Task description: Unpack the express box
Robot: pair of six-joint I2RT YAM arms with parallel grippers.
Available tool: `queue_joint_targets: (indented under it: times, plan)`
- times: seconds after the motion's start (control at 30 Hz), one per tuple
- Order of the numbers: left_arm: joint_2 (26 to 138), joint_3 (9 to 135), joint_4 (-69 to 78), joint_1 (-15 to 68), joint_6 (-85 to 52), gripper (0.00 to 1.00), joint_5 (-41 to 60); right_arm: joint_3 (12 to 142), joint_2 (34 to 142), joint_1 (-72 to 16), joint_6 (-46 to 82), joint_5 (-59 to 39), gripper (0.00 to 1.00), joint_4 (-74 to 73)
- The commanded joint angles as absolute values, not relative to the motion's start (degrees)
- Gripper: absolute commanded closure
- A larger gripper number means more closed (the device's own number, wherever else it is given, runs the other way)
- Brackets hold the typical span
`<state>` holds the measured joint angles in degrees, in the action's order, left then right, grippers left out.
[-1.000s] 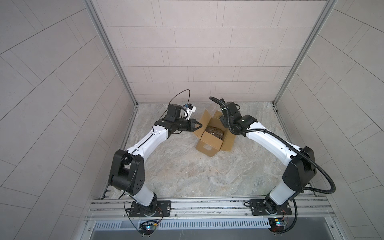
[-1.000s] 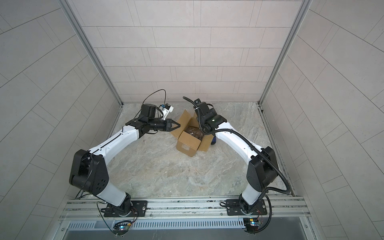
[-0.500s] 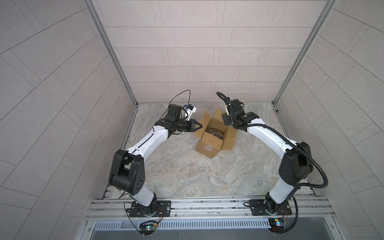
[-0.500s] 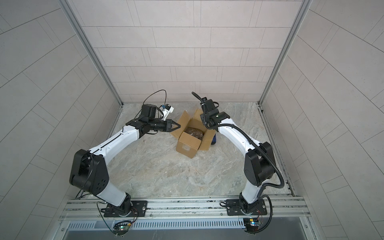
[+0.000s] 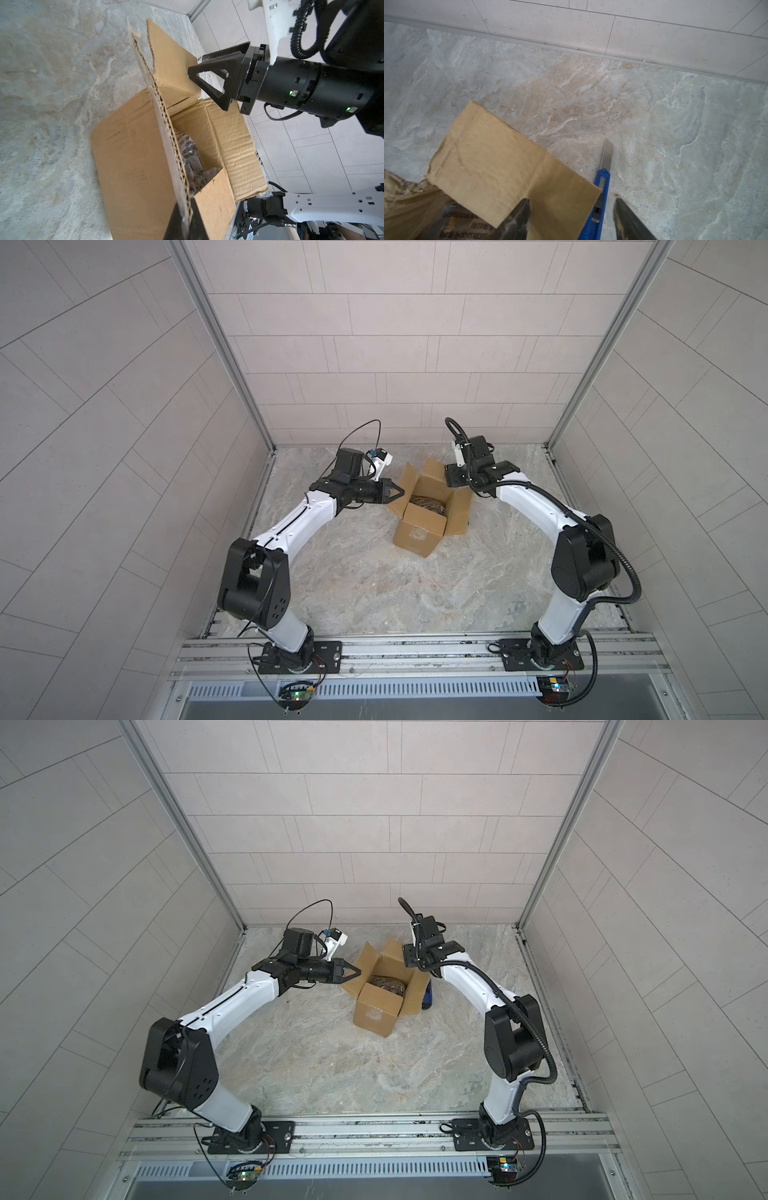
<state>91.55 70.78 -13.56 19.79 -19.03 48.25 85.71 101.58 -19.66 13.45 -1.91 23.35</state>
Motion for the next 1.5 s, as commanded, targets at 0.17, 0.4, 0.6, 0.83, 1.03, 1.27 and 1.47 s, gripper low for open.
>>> queue_joint_targets:
  times: [0.17, 0.4, 0.6, 0.83, 1.03, 1.27, 1.47]
  plan:
    - [91.1, 71.6, -11.5, 20.5, -19.9, 1.0, 49.1, 85.7, 91.2, -20.6, 16.3, -4.1, 0.35, 24.7]
    - [91.1, 71.6, -10.9, 20.5, -20.7, 1.0, 48.6, 84.1, 80.0, -29.5, 16.4, -0.1, 0.35, 26.8]
    - [91.2, 71.7, -9.8, 20.6, -21.6, 1.0, 48.5, 79.4, 79.2, -37.6, 19.0, 0.1, 0.36, 27.7]
    - [91.0, 71.4, -9.6, 20.8, -21.1, 1.0, 48.7, 76.2, 84.1, -39.2, 20.1, 0.0, 0.42, 28.6]
    - [91.2, 71.3, -9.2, 21.2, -21.4, 1.0, 48.5, 74.1, 88.8, -37.9, 19.8, 2.9, 0.45, 27.1]
    - [91.5, 71.6, -9.2, 21.3, -21.5, 1.0, 48.4, 71.5, 91.5, -39.9, 22.7, 4.7, 0.45, 25.9]
    - [91.6, 71.6, -9.1, 21.4, -21.7, 1.0, 48.3, 70.2, 94.2, -40.2, 24.1, 7.1, 0.42, 23.5]
